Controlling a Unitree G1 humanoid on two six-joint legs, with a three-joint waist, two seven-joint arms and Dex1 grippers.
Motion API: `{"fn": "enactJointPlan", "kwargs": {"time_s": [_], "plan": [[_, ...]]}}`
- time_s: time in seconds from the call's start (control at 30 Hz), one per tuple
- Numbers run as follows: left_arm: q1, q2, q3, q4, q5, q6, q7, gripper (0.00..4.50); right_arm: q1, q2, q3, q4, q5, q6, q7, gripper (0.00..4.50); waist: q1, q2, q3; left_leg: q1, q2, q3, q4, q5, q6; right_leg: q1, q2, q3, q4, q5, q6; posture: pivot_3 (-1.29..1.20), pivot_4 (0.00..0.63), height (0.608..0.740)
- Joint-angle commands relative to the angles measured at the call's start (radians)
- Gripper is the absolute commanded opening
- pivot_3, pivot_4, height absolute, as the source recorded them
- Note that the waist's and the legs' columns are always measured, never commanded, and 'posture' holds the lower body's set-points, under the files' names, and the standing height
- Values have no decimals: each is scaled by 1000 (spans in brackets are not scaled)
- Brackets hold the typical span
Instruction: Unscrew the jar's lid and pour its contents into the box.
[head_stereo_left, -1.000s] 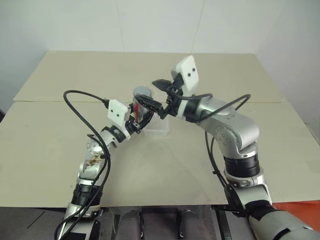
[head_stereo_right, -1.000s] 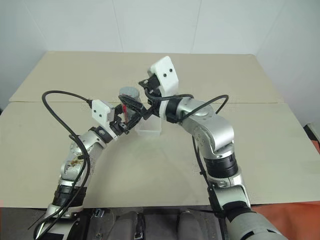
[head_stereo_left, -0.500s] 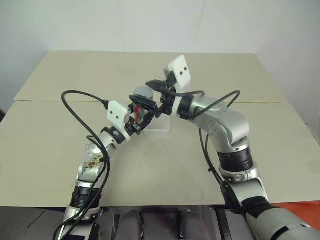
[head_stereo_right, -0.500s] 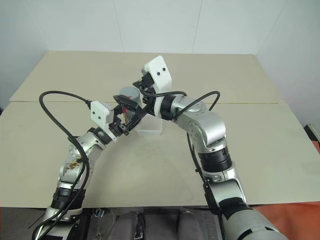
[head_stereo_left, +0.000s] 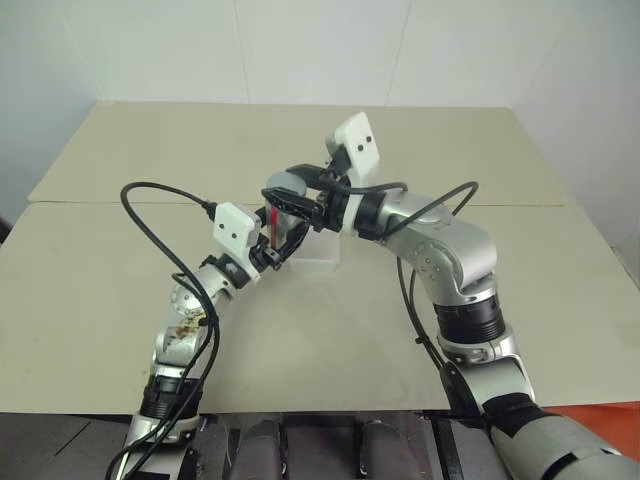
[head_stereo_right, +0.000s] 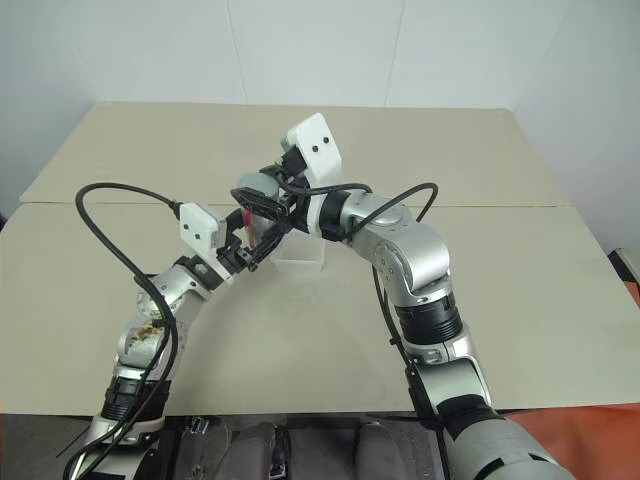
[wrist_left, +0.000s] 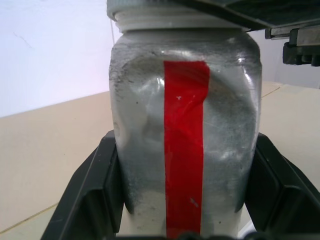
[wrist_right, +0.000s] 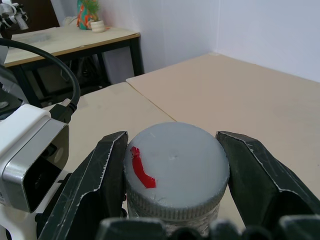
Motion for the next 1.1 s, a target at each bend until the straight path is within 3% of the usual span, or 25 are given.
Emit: {"fn": "enactJointPlan", "kwargs": {"time_s": [0.03, 0.27, 0.53, 0.77, 1.1], "plan": [[18, 12, 15, -21, -30, -2, -26, 2750, -36, -7, -22, -24, 3, -31, 7, 2765, 0, 0, 0, 0, 0, 0, 0, 0, 0, 0, 0, 0, 0, 0, 0, 0, 150, 740], [58, 73, 34, -14, -153, 20, -196, 2750, -44, -33, -37, -47, 20, -26, 33, 2765, -2, 0, 0, 0, 0, 0, 0, 0, 0, 0, 0, 0, 0, 0, 0, 0, 150, 740], [59, 147, 35, 43, -154, 0, -294, 2750, -55, -71, -61, -68, 50, -13, 54, 2765, 1, 0, 0, 0, 0, 1, 0, 0, 1, 0, 0, -1, 0, 0, 0, 0, 150, 740], [40, 150, 46, 70, -153, -18, -313, 2750, -51, -100, -86, -70, 42, -15, 44, 2765, -1, 0, 0, 0, 0, 2, 0, 0, 0, 0, 0, -1, 0, 0, 0, 0, 150, 740], [-99, 234, 135, 90, -214, 6, -358, 2750, 177, -181, -134, -82, -119, -65, -147, 2765, 1, 0, 0, -1, 0, 5, 0, 2, -3, 0, 0, -1, -1, 0, 0, 0, 150, 740]]}}
